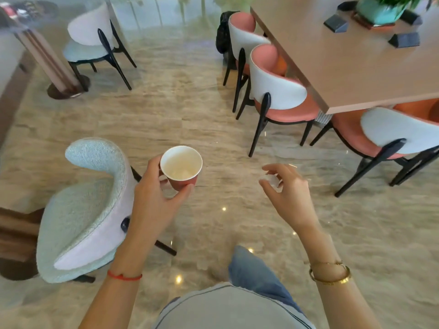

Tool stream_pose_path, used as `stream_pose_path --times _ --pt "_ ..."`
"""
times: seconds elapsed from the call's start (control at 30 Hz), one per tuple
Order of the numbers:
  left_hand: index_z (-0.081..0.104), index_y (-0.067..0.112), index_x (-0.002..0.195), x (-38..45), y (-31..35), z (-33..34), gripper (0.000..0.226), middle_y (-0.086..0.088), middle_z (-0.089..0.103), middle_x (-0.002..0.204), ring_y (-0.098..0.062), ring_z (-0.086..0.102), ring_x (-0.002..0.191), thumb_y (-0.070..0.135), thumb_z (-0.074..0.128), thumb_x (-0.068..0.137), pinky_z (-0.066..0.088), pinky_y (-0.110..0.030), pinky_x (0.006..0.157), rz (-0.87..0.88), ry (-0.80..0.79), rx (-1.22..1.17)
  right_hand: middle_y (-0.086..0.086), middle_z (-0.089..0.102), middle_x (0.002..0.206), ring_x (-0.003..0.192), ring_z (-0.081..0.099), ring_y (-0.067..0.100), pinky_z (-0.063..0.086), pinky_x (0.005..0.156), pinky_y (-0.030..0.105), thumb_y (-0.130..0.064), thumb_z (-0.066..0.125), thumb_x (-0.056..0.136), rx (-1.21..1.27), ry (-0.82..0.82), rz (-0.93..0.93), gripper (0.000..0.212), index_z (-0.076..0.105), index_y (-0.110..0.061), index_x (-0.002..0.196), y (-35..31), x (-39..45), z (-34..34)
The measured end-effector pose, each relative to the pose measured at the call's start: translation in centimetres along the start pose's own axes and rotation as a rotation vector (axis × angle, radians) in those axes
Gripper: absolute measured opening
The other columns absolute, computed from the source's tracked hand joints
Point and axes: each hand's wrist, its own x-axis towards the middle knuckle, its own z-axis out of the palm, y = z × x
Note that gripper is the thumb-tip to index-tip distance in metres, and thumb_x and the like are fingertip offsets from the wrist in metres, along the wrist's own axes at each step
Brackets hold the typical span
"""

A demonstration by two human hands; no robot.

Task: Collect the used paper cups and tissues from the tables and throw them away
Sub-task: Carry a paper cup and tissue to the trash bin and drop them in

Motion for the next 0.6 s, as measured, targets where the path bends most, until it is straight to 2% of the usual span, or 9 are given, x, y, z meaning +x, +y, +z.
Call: stream_pose_path --times 0.1,0.17,0.23,0.33,0.47,0.6 --pt "0.043 0.039 0.124 6.3 -1.2 2.1 0.068 0.029 0.053 0.114 0.01 0.059 0.098 0.033 0.083 0.07 0.042 -0.001 0.074 0.013 0.01 0.007 -0.009 0.062 0.097 0.086 0.054 0.003 0.039 0.074 0.01 -0.021 0.07 0.085 -0.005 -0.014 0.0 0.026 0.064 -0.018 0.11 1.6 6.5 2.0" --pt "0.042 0.04 0.123 10.9 -2.0 3.8 0.067 0.032 0.051 0.114 0.007 0.059 0.1 0.033 0.083 0.07 0.039 0.001 0.074 0.016 0.021 0.014 -0.006 0.063 0.097 0.087 0.057 0.008 0.044 0.075 0.016 -0.02 0.07 0.085 0.002 -0.024 -0.001 0.025 0.064 -0.017 0.109 2.8 11.5 3.2" --pt "0.045 0.033 0.127 16.0 -2.6 5.5 0.068 0.025 0.054 0.116 -0.001 0.06 0.103 0.028 0.084 0.071 0.041 0.0 0.076 0.009 0.024 0.008 -0.006 0.063 0.097 0.088 0.057 0.01 0.045 0.076 0.019 -0.019 0.069 0.085 0.004 -0.035 -0.015 0.026 0.064 -0.016 0.11 3.8 17.0 4.2" --pt "0.046 0.026 0.13 24.2 -3.1 7.5 0.07 0.013 0.056 0.12 -0.006 0.06 0.106 0.024 0.085 0.071 0.043 -0.002 0.079 0.011 0.059 -0.001 -0.006 0.063 0.101 0.091 0.056 0.007 0.041 0.077 0.012 -0.021 0.069 0.086 0.0 -0.051 -0.035 0.026 0.063 -0.017 0.111 4.9 25.9 5.1" --pt "0.044 0.036 0.126 35.1 -3.2 9.1 0.068 0.028 0.052 0.117 0.007 0.057 0.105 0.029 0.083 0.071 0.044 -0.004 0.079 0.02 0.115 -0.015 -0.004 0.064 0.103 0.093 0.055 0.007 0.042 0.079 0.018 -0.021 0.068 0.087 -0.001 -0.07 -0.097 0.026 0.063 -0.016 0.112 5.2 38.7 6.6" --pt "0.044 0.042 0.123 44.5 -3.9 9.9 0.067 0.033 0.052 0.115 0.008 0.057 0.103 0.029 0.083 0.071 0.045 -0.004 0.079 0.005 0.173 -0.03 -0.004 0.064 0.104 0.094 0.055 0.009 0.044 0.082 0.021 -0.02 0.068 0.087 0.002 -0.108 -0.158 0.026 0.064 -0.016 0.112 4.7 50.0 8.9"
